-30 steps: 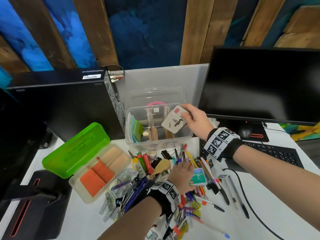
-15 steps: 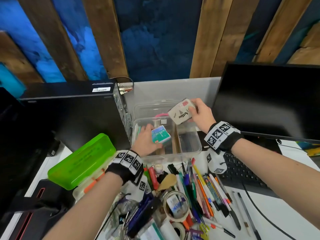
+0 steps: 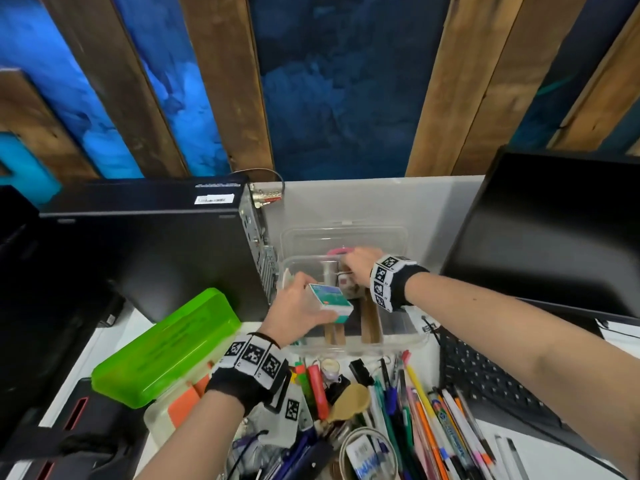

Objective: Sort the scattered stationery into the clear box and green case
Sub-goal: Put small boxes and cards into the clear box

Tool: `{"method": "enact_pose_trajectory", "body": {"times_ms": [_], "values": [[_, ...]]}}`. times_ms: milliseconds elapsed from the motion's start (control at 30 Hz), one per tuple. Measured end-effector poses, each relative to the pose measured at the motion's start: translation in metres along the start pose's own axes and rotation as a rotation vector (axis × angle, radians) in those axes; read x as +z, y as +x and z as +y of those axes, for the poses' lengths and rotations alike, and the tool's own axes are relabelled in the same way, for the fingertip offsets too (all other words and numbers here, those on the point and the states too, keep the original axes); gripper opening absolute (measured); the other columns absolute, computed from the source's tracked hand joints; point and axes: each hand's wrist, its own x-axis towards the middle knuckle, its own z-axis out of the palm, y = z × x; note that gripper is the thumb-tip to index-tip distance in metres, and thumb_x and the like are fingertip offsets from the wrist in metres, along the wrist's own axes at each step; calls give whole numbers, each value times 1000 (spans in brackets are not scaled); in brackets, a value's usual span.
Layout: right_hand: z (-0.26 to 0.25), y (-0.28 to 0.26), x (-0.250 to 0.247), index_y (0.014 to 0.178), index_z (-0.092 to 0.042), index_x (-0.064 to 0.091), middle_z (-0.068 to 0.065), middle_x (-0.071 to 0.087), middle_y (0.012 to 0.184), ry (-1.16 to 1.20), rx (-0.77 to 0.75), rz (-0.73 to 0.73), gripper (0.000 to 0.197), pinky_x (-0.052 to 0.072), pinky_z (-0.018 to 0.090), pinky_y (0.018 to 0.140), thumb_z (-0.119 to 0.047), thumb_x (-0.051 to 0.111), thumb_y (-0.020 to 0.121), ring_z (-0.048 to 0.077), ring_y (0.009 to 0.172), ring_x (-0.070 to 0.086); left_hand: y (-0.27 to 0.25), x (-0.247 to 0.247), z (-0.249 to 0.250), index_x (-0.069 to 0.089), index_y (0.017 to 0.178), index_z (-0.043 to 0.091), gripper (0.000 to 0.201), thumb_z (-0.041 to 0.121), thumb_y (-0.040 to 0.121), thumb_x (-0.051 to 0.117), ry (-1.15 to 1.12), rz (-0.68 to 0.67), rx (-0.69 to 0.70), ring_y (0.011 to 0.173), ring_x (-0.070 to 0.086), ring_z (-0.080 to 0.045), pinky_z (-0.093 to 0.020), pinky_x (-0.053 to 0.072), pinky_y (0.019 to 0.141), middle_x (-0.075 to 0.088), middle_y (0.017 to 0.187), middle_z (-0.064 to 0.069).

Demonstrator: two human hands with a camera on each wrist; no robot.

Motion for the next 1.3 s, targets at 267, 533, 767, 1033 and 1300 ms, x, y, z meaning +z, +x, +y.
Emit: {"method": "enact_pose_trajectory", "body": {"times_ms": [267,533,767,1033,1300], "values": [[-12,10,4,135,-7,46,9,61,124,-160,2,-55,41,48,39,91,-6,50,95,28,114,58,-9,3,-11,43,101,30,54,41,66,83,-12,-31,61,90,62,-4,-16,51,67,65,100,9],[-12,2,7,118,-12,61,6,63,120,-162,-28,-26,24,49,37,88,-13,49,97,25,111,60,0,8,-9,44,111,29,56,33,70,83,-76,-62,74,102,60,-6,-29,56,83,61,112,8],[-7,-19,3,130,-13,55,8,57,129,905,11,-13,39,45,37,92,-34,41,100,24,114,55,12,1,3,42,128,12,59,26,80,75,-238,-182,28,108,58,-9,-16,52,78,55,115,6],[4,-53,-6,131,-28,47,4,61,103,1476,88,-318,31,45,27,61,-28,45,100,18,85,57,19,-9,25,27,148,17,61,9,95,55,-736,-264,-87,112,60,-19,-30,55,88,46,138,-6],[-5,-56,-2,102,-15,55,12,65,95,1754,371,-60,10,56,40,73,-9,56,94,23,81,64,18,10,47,25,140,19,80,42,80,72,-5,-64,0,115,43,-19,-34,43,94,31,125,-5]]}}
